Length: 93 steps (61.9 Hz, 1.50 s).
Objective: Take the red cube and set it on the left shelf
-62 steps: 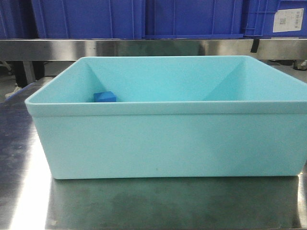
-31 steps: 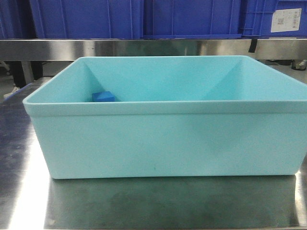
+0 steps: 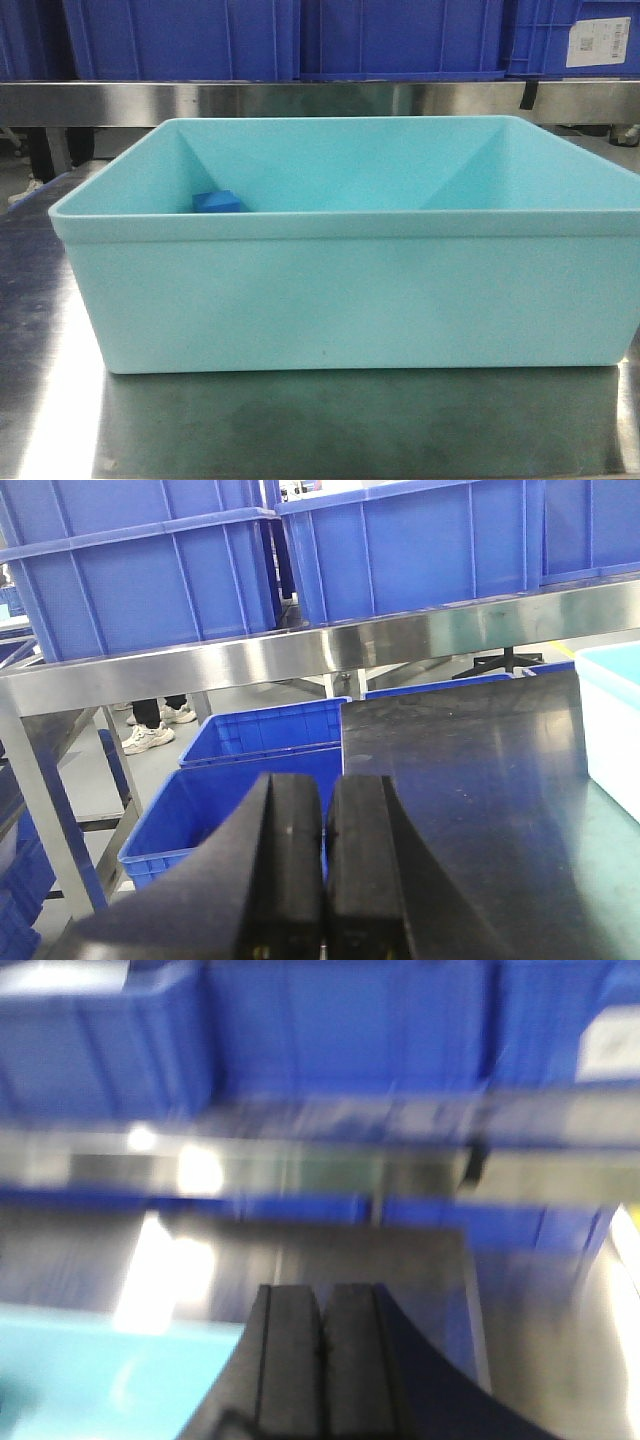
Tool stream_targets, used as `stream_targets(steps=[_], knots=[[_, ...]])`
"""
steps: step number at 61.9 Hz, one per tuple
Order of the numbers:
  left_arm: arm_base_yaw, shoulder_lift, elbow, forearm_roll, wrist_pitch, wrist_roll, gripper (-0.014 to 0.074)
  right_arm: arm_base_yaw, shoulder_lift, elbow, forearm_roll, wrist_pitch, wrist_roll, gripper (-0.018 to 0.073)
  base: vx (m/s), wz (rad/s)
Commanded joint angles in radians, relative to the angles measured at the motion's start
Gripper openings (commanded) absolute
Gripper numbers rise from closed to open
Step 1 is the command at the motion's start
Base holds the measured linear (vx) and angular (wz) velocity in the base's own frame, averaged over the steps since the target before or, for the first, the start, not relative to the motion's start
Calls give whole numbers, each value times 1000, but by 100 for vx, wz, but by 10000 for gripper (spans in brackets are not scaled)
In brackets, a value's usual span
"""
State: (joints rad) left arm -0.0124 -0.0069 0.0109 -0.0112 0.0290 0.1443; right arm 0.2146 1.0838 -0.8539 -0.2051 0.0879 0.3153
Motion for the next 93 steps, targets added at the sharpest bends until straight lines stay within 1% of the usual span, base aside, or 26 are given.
stream_targets(steps=[1,5,9,10,13,16,20,23,29,35,44,51,61,68,71,78,93], knots=[[-1,-4,22,-5,-90,1,106,75,47,-94,-23,77,-8,118,0,0],[-1,-4,22,-5,-90,1,106,123,100,-138,-23,186,-17,204,0,0],[-1,-4,22,-5,-90,1,106,160,163,-192,-23,294,-23,318,0,0],[-1,-4,22,-5,-90,1,106,170,175,-207,-23,312,-23,358,0,0],[-1,-4,22,-5,-90,1,106,189,224,-238,-25,372,-26,443,0,0],[-1,-4,22,-5,-90,1,106,206,259,-267,-25,411,-28,509,0,0],[-1,-4,22,-5,-90,1,106,223,306,-298,-25,461,-28,547,0,0],[-1,-4,22,-5,-90,1,106,240,336,-322,-25,482,-28,551,0,0],[-1,-4,22,-5,-90,1,106,262,372,-339,-25,477,-28,551,0,0],[-1,-4,22,-5,-90,1,106,275,385,-339,-21,455,-28,551,0,0],[-1,-4,22,-5,-90,1,106,294,400,-339,2,463,-26,551,0,0],[-1,-4,22,-5,-90,1,106,297,423,-354,2,518,-35,551,0,0],[-1,-4,22,-5,-90,1,106,297,466,-384,7,618,-82,553,0,0],[-1,-4,22,-5,-90,1,106,297,482,-400,53,628,-99,554,0,0],[-1,-4,22,-5,-90,1,106,299,483,-406,93,626,-107,554,0,0],[-1,-4,22,-5,-90,1,106,316,483,-417,139,629,-140,554,0,0],[-1,-4,22,-5,-90,1,106,344,494,-417,141,650,-144,554,0,0]])
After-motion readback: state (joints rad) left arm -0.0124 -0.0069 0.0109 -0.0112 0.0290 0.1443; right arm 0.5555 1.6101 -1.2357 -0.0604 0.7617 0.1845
